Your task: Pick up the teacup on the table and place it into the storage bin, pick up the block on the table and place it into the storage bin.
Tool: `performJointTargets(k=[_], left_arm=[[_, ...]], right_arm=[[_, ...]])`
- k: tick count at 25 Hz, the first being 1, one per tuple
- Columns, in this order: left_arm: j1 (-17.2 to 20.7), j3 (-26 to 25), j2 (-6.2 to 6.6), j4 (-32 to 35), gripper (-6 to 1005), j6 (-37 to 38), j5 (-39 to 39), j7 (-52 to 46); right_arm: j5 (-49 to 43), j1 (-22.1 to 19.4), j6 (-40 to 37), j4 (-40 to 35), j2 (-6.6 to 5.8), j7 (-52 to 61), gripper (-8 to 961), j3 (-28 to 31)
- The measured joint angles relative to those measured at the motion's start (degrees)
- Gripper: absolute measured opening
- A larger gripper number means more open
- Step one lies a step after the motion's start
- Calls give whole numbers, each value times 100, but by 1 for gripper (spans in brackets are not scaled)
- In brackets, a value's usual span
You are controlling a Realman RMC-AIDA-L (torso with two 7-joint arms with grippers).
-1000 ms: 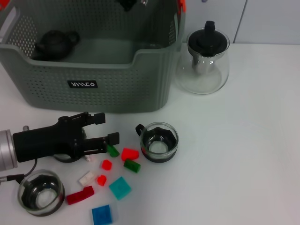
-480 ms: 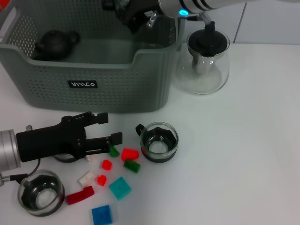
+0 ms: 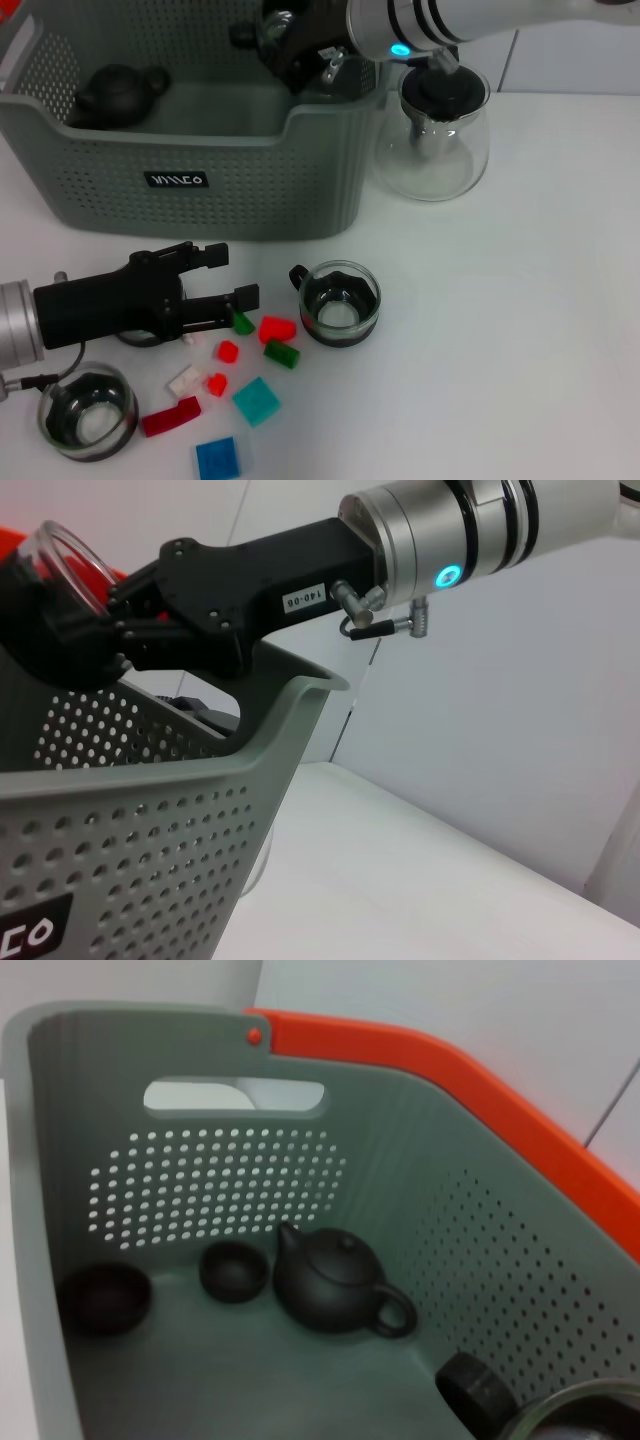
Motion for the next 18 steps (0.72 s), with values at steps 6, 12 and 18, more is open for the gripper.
performJointTargets(k=[6, 12, 18], left_arm=[[-15, 4, 12, -98, 858, -33, 0, 16], [-31, 11, 19, -105, 858, -33, 22, 21], [-28, 5, 14, -104, 858, -38, 27, 21]], right_arm=[[0, -83, -1, 45, 11, -1, 66, 0], [0, -121, 0, 69, 11, -2, 67, 0], [6, -142, -41, 53, 11, -3, 67, 1]])
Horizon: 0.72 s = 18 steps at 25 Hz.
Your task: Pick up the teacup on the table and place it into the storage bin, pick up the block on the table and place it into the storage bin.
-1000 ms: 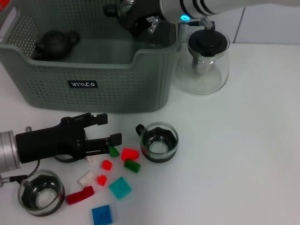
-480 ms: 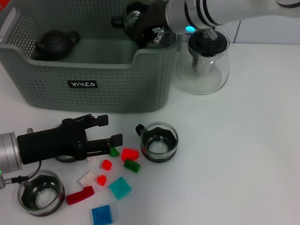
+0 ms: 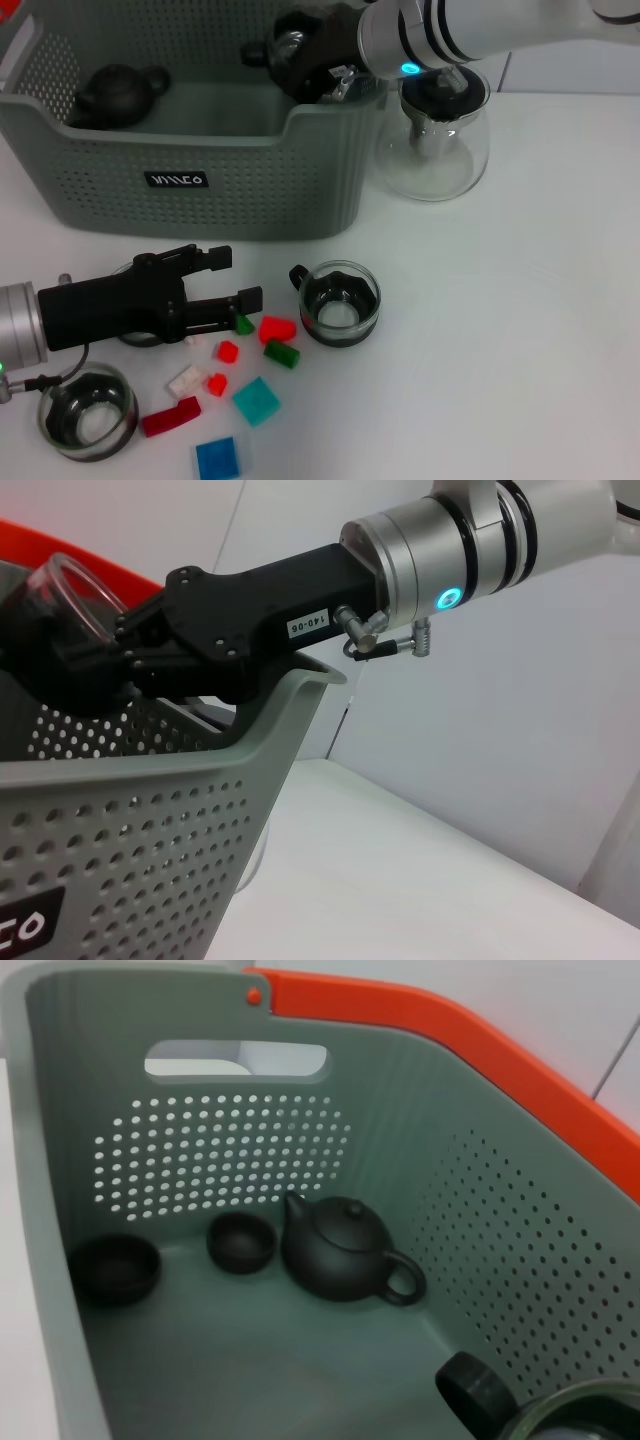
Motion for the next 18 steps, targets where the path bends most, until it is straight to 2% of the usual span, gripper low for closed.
performJointTargets(k=[11, 16, 18], left_arm=[[11, -1, -3, 0, 857, -48, -9, 0], [21, 3, -3, 0, 857, -55, -17, 0], [26, 1, -3, -1, 857, -56, -17, -1]], right_arm=[[4, -16, -93, -85, -1, 53, 68, -70], [3, -79, -204, -257, 0, 56, 237, -71], [39, -189, -391, -559, 0, 57, 395, -69]])
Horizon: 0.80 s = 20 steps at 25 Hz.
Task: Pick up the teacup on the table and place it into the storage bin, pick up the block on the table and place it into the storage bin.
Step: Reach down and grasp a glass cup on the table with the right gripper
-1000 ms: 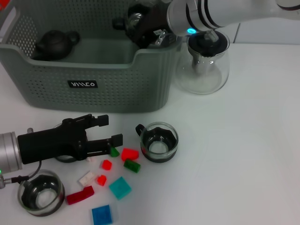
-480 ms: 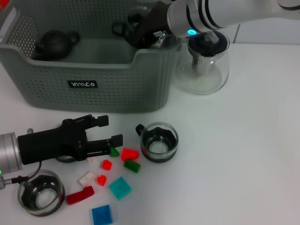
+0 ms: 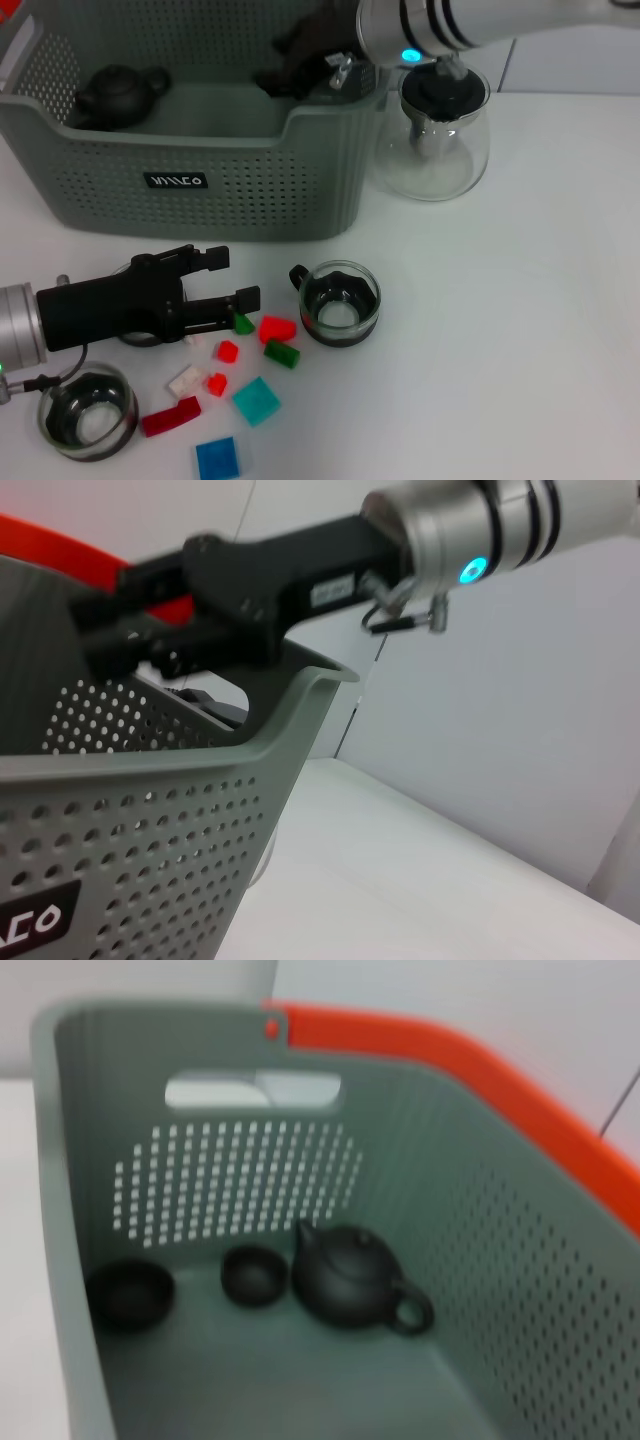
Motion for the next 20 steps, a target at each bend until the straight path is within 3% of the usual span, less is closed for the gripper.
performJointTargets(k=[1, 6, 12, 16, 20], left_arm=[[2, -2, 0, -1, 857, 0, 2, -1], [14, -6, 1, -8, 857, 31, 14, -21], [28, -4, 8, -8, 857, 44, -6, -38], [25, 3, 9, -8, 857, 57, -12, -42], [11, 11, 9, -8, 857, 56, -12, -43]], right_arm=[[36, -55, -102, -155, 0, 2, 474, 1], [915, -851, -1191, -1769, -22, -47, 592, -26], [2480, -2218, -2646, -3766, -60, -339, 593, -223], [2985, -2881, -3889, -4323, -88, -630, 591, -160], [2906, -3234, -4935, -4475, -188, -765, 588, -97]])
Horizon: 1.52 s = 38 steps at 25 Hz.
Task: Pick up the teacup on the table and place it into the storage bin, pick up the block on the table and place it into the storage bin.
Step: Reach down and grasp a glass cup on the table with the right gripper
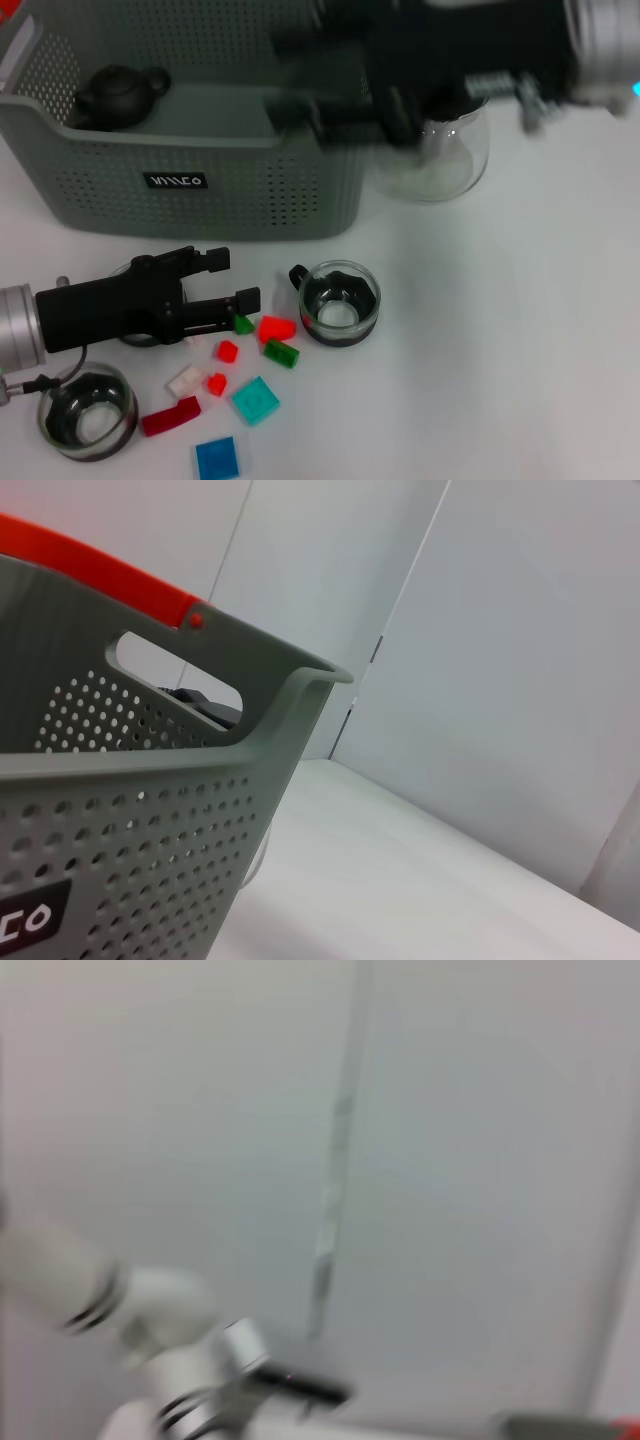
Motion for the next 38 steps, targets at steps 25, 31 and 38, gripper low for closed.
performJointTargets(k=[25, 31, 38], left_arm=[[35, -5, -26, -5, 857, -73, 48, 44], [36, -2, -35, -17, 856, -125, 41, 44], [21, 0, -35, -27, 856, -143, 37, 44]], right_arm=[[-3760, 909, -58, 682, 150, 716, 585, -1573], [-3768, 1007, 1075, 1042, 165, 937, 585, -2516], [-3728, 1144, 1818, 1516, 195, 997, 585, -3213]])
